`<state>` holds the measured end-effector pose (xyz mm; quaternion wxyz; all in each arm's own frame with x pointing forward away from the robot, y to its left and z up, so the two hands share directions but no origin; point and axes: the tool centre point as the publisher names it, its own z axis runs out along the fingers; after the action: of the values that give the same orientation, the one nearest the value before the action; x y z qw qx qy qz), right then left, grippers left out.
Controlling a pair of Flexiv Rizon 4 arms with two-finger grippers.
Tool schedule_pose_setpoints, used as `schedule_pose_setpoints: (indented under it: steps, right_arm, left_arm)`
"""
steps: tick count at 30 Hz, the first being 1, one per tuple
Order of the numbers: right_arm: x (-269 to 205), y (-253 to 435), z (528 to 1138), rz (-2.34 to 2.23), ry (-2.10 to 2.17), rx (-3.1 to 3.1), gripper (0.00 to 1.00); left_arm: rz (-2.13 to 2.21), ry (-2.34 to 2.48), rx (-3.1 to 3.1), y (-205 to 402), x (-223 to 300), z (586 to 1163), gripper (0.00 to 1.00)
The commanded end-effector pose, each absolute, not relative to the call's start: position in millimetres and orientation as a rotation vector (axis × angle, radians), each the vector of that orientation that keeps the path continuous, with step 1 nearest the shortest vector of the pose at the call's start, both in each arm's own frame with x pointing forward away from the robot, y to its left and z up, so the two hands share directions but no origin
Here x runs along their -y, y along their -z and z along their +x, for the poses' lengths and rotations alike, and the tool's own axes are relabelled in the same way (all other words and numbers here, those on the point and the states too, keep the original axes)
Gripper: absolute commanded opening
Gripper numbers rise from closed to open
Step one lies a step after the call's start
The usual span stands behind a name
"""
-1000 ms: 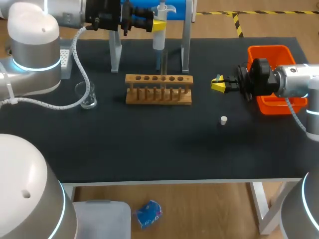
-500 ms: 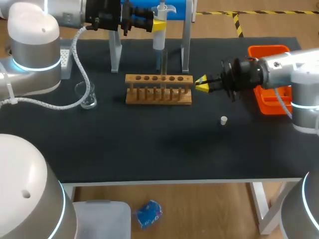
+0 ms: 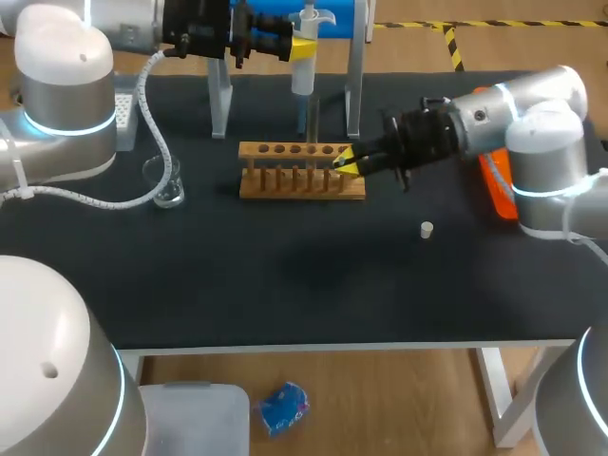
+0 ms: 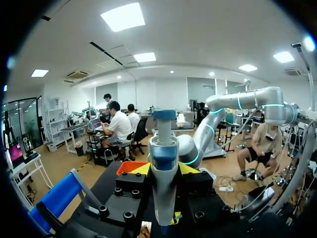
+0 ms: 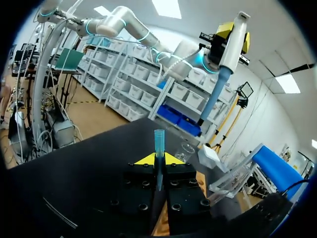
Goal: Invert the test tube, pick up the pipette, mount the tip to pipette, aspirate from beaker and dispense into the tube, eject the tip, return the pipette, and cap with the stopper.
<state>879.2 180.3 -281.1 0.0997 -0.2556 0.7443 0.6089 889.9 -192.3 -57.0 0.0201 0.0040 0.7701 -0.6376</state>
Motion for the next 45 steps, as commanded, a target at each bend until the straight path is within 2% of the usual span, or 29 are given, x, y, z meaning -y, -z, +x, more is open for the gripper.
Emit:
schedule_pose_setpoints:
  steps: [1,45]
  right_arm:
    - [-195.4,284.1,882.7,-0.73,-1.78,-2.218,0.0]
    - [-226.1,271.0,897.1,-0.519,-1.746,-2.287,0.0]
  left_arm:
    - [0.014,1.976,-2.393,56.2,192.1,890.6,0.0]
    - [0.014,1.976,-2.393,56.2,192.1,890.6,0.0]
